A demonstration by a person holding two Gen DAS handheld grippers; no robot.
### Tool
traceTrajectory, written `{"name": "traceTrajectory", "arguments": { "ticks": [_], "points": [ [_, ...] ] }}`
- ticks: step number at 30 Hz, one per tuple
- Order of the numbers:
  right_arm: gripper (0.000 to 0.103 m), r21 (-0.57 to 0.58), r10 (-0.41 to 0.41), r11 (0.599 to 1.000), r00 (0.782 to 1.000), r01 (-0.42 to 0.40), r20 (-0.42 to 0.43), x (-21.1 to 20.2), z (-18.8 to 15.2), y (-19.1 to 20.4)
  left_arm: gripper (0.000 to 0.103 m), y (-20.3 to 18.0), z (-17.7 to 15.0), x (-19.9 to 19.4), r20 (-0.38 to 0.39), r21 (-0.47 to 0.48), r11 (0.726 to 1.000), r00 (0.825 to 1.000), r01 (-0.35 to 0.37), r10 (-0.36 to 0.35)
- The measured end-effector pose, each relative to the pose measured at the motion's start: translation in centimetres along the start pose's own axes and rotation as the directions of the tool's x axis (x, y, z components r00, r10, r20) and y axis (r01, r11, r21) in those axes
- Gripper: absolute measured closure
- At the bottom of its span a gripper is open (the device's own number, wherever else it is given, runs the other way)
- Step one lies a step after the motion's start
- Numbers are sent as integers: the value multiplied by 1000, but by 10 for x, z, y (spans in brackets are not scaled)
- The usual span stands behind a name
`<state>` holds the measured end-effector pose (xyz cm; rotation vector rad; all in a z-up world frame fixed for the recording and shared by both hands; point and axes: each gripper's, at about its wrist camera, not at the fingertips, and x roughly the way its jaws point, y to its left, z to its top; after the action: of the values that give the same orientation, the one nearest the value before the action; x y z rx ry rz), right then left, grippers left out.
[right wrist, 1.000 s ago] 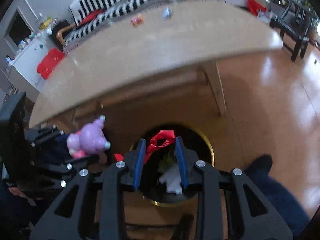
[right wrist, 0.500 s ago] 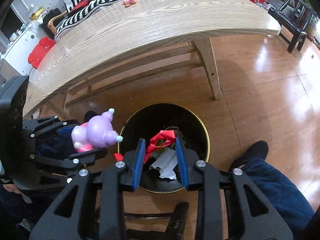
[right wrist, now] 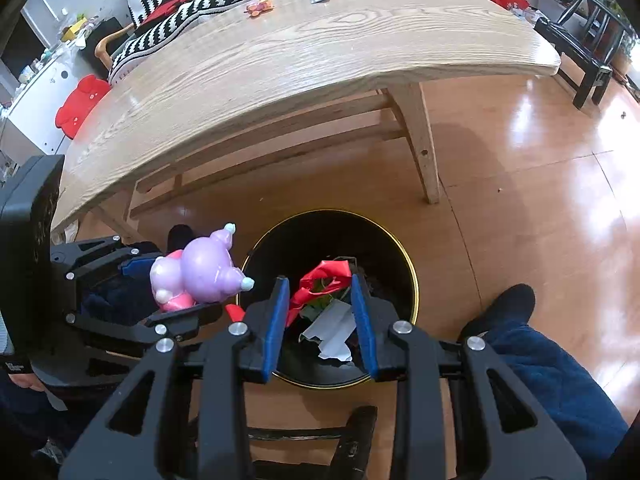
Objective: Collect trash
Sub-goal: 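Carry the toy and ribbon over the bin and open both tools, then grasp the small doll with the left tool while the right tool grasps the pill blister pack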
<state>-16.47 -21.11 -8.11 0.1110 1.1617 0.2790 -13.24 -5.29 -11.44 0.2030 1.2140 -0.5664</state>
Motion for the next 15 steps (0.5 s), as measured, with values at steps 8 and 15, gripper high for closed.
{"name": "traceTrajectory", "arguments": {
  "ticks": [8, 15],
  "points": [
    [47, 17, 1, 1000, 1000, -1, 19, -5, 3, -1, 28, -3, 2, 0, 9, -4, 1000, 1000, 3, -3],
    [47, 15, 4, 1000, 1000, -5, 19, -5, 2, 2, 28, -5, 2, -1, 13, 12, 1000, 1000, -7, 7]
  ]
}}
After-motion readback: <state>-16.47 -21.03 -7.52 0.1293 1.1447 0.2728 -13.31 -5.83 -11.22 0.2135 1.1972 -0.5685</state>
